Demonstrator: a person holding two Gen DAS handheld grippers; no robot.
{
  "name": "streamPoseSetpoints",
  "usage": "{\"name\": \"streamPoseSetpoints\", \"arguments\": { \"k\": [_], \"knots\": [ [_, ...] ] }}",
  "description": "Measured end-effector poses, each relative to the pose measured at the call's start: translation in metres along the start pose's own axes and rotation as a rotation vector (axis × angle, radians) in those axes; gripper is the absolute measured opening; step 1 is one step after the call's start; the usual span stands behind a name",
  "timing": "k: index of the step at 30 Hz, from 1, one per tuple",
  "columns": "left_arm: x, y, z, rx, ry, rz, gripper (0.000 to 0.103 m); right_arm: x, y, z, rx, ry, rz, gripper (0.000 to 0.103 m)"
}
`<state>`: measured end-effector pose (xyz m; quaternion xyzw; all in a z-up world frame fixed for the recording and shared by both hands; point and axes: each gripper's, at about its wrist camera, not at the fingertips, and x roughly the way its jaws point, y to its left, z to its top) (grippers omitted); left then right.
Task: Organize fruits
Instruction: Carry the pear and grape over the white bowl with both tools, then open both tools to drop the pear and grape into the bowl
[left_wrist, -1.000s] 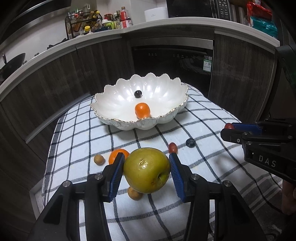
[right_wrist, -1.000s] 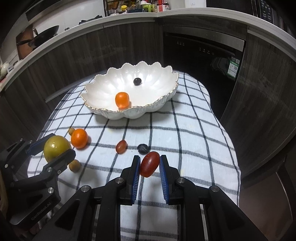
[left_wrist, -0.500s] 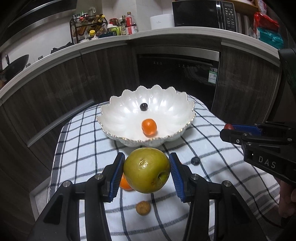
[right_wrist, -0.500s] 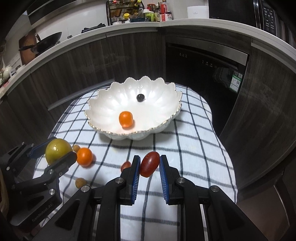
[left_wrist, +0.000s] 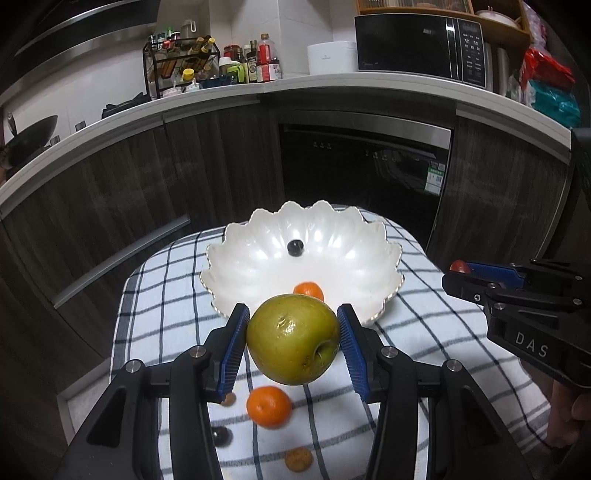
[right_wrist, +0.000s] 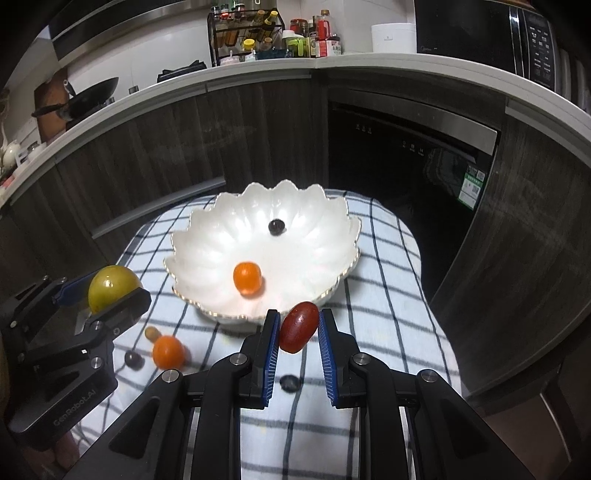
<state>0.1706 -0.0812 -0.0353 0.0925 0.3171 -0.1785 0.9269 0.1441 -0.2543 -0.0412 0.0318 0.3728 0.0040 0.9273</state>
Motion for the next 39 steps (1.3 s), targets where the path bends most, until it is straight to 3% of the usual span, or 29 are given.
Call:
{"name": "streamPoseSetpoints", "arguments": {
  "k": [14, 39],
  "knots": [
    [0.024, 0.022, 0.031, -0.033, 0.01, 0.006, 0.048, 0.015, -0.002, 0.038, 0.008, -0.024, 0.003, 0.023],
    [0.119, 0.048, 0.047, -0.088, 0.13, -0.01, 0.048, 0.099, -0.007, 0.074, -0.003, 0.046, -0.028, 0.023]
  ]
}}
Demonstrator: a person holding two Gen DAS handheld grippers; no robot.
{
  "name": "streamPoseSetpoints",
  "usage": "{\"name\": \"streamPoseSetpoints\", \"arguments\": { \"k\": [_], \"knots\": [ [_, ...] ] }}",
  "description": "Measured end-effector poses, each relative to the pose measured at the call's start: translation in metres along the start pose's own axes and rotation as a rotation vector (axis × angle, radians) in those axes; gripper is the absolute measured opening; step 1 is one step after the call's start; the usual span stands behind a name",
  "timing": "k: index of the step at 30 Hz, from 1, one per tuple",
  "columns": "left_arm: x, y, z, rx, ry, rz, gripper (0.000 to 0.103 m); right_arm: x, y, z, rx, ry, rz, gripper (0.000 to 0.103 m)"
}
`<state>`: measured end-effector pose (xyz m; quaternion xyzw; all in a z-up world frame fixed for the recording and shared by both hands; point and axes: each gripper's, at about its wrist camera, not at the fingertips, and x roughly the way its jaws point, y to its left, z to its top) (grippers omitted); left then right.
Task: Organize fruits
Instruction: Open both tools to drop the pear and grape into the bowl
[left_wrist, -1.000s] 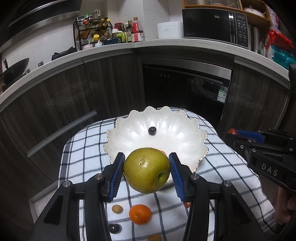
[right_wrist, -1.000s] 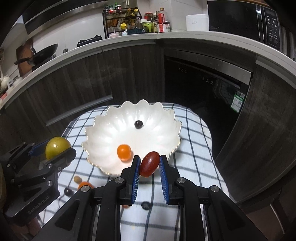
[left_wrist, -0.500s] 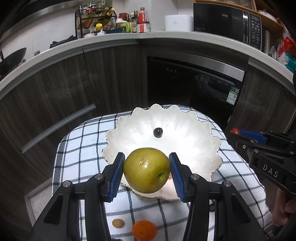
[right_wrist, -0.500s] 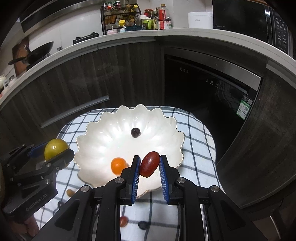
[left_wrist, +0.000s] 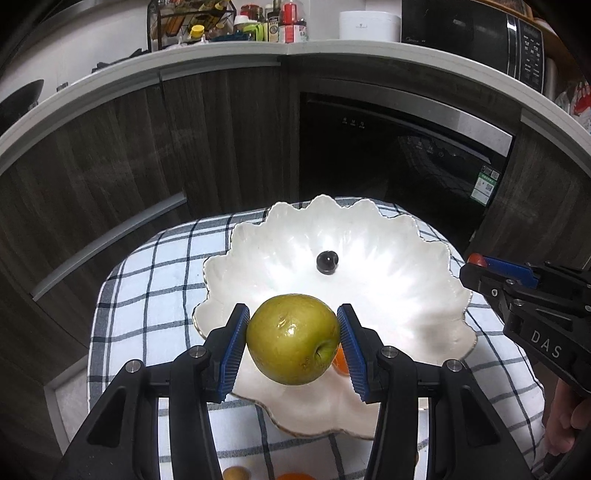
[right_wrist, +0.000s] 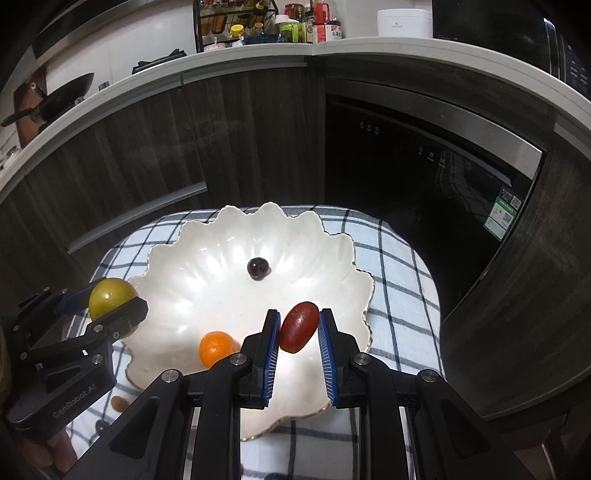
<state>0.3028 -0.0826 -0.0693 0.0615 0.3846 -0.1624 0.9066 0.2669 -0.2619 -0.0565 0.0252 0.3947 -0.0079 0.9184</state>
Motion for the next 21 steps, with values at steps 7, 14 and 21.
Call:
{"name": "streamPoseSetpoints", "arguments": {
  "k": [7, 14, 21],
  "knots": [
    [0.02, 0.006, -0.001, -0.03, 0.055, -0.004, 0.048, 0.017, 0.0, 0.001, 0.011, 0.036, -0.001, 0.023],
    [0.027, 0.009, -0.001, -0.034, 0.072, -0.001, 0.049, 0.03, 0.0, -0.001, 0.02, 0.067, -0.004, 0.023],
    [0.034, 0.011, -0.005, -0.045, 0.112, 0.004, 0.049, 0.038, -0.001, -0.001, 0.03, 0.084, -0.007, 0.023]
  ]
}}
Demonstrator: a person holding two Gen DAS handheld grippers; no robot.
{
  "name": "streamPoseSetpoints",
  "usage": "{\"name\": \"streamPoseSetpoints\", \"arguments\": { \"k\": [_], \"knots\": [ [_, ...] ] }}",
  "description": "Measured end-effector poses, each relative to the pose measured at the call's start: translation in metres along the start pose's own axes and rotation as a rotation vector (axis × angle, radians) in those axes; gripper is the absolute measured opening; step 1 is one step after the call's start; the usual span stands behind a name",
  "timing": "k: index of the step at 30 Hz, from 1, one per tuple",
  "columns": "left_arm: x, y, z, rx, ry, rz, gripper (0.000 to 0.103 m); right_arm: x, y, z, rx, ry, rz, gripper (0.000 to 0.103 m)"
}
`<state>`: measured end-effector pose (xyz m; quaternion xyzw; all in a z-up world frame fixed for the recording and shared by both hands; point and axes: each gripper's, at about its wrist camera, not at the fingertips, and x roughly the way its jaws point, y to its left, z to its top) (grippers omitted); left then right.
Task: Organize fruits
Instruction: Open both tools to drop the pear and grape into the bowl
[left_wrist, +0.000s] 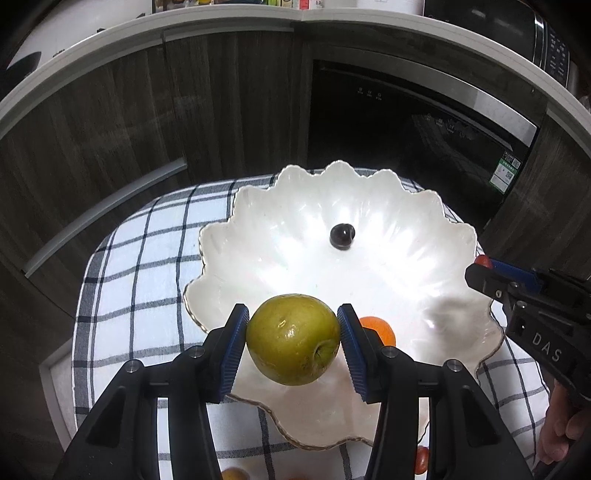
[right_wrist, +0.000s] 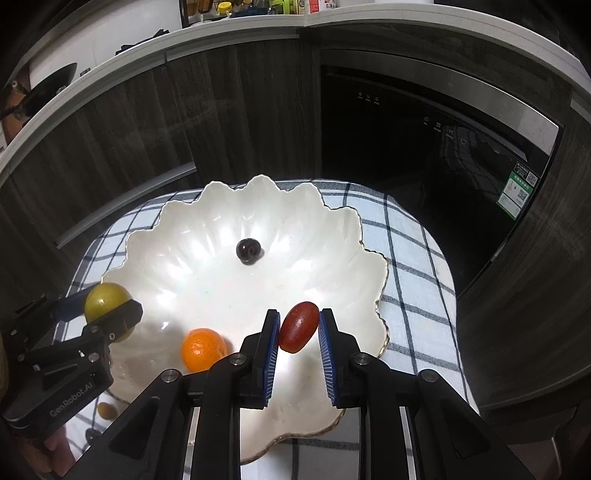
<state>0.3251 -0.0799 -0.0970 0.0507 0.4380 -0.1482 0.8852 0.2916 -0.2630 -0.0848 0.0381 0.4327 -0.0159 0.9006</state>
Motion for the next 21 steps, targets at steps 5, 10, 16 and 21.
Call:
{"name": "streamPoseSetpoints", "arguments": {
  "k": [5, 10, 16, 21],
  "knots": [
    [-0.007, 0.001, -0.002, -0.013, -0.033, 0.01, 0.085, -0.001, 0.001, 0.001, -0.005, -0.002, -0.005, 0.048],
    [-0.013, 0.003, 0.001, -0.018, -0.042, 0.022, 0.088, -0.008, 0.001, 0.002, -0.002, -0.023, -0.019, 0.061],
    [-0.024, 0.008, 0.002, -0.033, -0.063, 0.049, 0.1, -0.018, 0.0, 0.004, 0.001, -0.05, -0.043, 0.08],
    [-0.032, 0.011, 0.001, -0.043, -0.071, 0.055, 0.1, -0.026, 0.002, 0.005, 0.002, -0.062, -0.043, 0.08]
  ]
}}
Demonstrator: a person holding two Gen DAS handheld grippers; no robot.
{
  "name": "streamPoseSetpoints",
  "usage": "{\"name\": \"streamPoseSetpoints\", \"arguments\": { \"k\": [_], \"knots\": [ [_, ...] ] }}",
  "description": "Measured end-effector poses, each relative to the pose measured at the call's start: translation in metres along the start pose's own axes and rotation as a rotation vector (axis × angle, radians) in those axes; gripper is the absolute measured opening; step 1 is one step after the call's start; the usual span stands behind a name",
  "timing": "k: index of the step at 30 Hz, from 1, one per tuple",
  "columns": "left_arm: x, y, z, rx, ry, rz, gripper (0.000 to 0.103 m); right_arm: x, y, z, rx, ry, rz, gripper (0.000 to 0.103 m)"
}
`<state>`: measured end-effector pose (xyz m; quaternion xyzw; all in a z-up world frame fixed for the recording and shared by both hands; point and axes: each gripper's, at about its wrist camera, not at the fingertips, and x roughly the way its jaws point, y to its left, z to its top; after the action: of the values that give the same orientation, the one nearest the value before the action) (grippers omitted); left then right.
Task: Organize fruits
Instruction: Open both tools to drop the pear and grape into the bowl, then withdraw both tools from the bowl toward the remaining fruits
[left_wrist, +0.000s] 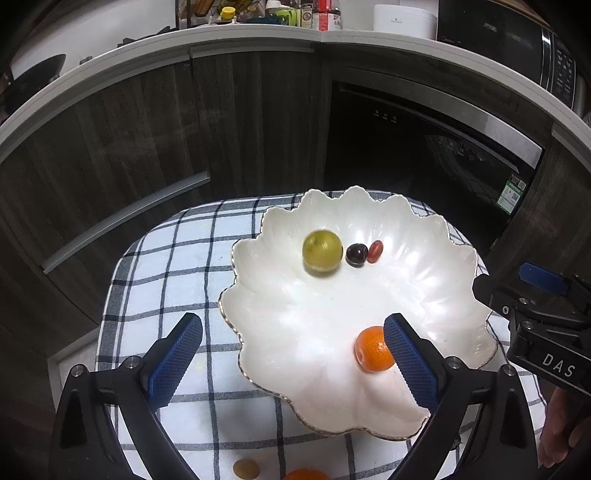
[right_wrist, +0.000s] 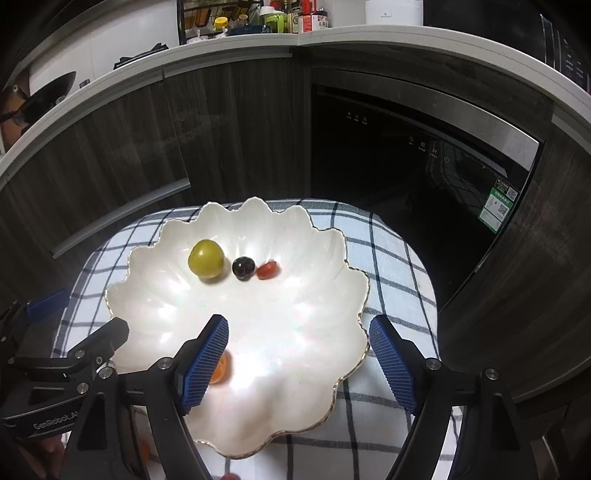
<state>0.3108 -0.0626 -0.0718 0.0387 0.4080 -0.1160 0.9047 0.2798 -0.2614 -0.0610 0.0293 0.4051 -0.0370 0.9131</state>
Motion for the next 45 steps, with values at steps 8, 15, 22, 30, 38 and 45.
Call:
{"name": "streamPoseSetpoints", "arguments": {
  "k": [8, 15, 22, 30, 38, 45],
  "knots": [
    [-0.017, 0.008, -0.002, -0.015, -0.018, 0.017, 0.1, -0.016, 0.005, 0.0, -0.016, -0.025, 0.009, 0.08],
    [-0.031, 0.012, -0.005, -0.013, -0.026, 0.037, 0.1, -0.03, 0.012, -0.002, -0.041, -0.051, 0.01, 0.08],
    [-0.045, 0.016, -0.008, -0.013, -0.043, 0.043, 0.1, -0.043, 0.018, -0.003, -0.047, -0.072, 0.017, 0.08],
    [-0.06, 0.024, -0.014, -0.019, -0.053, 0.056, 0.1, -0.058, 0.027, -0.004, -0.057, -0.1, 0.031, 0.08],
    [-0.072, 0.033, -0.026, -0.026, -0.064, 0.08, 0.1, -0.068, 0.038, -0.011, -0.069, -0.114, 0.042, 0.08],
    [-0.081, 0.037, -0.036, -0.029, -0.073, 0.088, 0.1, -0.074, 0.045, -0.018, -0.079, -0.122, 0.052, 0.08]
  ]
}}
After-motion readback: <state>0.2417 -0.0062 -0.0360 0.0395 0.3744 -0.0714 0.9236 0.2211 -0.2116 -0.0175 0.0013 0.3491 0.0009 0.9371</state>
